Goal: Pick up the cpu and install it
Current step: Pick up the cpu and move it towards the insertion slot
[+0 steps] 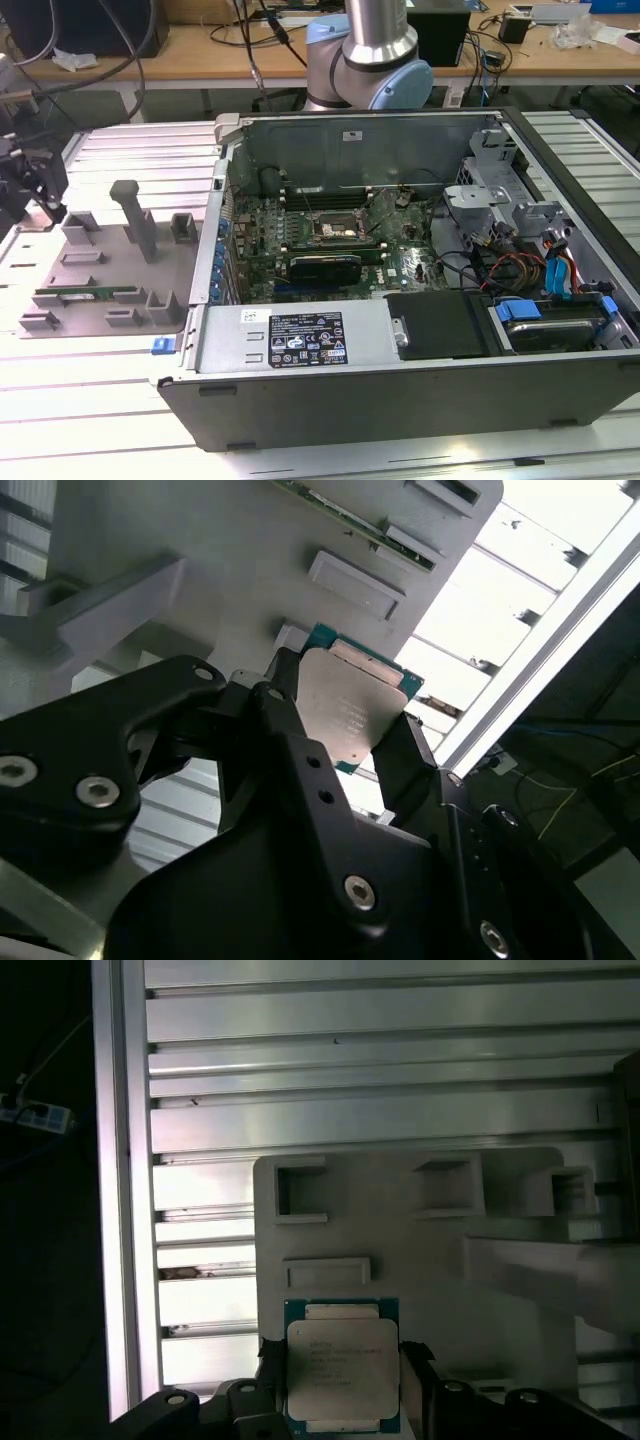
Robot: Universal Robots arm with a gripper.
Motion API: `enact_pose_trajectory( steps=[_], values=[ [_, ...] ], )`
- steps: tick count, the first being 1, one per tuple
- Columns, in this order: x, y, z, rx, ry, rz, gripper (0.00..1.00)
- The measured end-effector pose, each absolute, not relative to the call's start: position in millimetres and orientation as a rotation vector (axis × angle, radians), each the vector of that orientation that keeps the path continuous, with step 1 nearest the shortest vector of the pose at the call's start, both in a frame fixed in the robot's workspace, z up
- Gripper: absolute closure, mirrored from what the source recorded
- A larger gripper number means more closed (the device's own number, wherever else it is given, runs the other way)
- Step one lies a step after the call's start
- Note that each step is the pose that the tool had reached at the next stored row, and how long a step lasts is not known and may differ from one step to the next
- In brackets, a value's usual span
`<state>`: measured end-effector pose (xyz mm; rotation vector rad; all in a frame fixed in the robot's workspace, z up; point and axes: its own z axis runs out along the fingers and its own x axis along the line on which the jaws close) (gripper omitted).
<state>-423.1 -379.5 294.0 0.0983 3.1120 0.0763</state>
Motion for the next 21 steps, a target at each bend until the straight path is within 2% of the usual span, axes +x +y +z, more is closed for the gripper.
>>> enact_pose_trajectory(
  steps=[12,21],
  values=[
    [-423,-379,317,0.098,3.112,0.076,0.46],
    [-423,-379,351,0.098,3.112,0.076,0.46]
  ],
)
